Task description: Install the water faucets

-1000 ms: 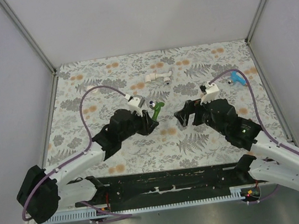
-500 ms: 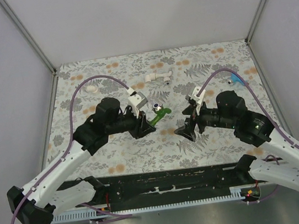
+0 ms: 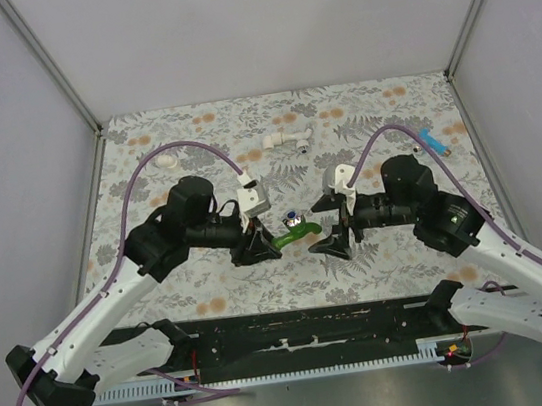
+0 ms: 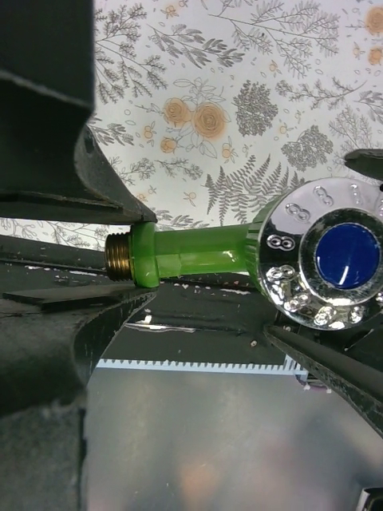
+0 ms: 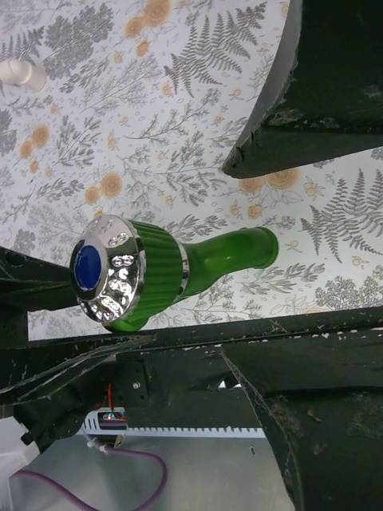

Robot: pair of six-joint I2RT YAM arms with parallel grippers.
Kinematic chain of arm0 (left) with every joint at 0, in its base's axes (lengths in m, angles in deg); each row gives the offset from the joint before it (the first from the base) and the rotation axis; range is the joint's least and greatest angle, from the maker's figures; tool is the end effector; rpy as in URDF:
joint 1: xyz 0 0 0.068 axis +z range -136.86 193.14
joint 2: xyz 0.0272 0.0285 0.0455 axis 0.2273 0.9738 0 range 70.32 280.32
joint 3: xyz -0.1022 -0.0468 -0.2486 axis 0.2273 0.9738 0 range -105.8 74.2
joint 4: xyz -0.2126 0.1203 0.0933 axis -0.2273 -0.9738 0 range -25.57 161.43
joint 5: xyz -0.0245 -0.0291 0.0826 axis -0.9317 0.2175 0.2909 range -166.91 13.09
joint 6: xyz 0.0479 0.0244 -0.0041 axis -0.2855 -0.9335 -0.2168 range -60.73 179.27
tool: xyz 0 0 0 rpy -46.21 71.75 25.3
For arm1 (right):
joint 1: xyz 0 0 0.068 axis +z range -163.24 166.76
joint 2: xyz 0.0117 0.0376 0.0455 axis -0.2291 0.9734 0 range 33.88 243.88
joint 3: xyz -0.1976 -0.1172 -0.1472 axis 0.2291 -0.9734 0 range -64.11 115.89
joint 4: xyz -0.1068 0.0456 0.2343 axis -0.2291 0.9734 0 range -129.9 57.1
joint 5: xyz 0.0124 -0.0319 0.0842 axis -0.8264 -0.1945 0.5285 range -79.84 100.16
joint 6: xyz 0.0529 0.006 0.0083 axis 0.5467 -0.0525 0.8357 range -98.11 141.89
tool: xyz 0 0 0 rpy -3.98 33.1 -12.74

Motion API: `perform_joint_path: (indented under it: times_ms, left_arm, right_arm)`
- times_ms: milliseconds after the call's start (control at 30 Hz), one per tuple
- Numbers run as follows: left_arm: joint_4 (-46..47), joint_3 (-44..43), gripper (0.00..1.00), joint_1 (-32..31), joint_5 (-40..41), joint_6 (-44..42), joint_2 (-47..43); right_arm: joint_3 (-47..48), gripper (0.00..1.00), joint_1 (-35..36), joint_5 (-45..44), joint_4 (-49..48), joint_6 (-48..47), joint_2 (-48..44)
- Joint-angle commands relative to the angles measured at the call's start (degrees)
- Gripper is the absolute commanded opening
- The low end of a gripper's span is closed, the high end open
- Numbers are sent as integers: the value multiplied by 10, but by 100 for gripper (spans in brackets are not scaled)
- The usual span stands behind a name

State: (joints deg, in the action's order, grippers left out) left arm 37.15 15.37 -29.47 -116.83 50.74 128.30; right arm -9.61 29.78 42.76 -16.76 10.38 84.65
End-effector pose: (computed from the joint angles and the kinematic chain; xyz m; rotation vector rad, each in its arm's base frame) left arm 0.1382 -0.1580 0.3452 1.3112 1.7635 -1.0892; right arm 0.1270 0.1448 0.3593 -1.2319 1.5230 0.9088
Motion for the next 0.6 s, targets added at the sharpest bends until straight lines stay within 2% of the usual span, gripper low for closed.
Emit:
perform_joint_path:
  times_ms: [0, 267, 567]
  left_arm:
    - [3, -34, 2, 0, -50, -44, -2]
    - [34, -12, 2, 0, -68, -30, -7]
    - [40, 0, 2, 0, -75, -25, -6]
  right_arm:
    - [13, 89, 3, 61, -57, -4, 11]
    - [34, 75, 3, 156, -52, 17, 65]
    - [32, 61, 4, 188, -105, 68, 94]
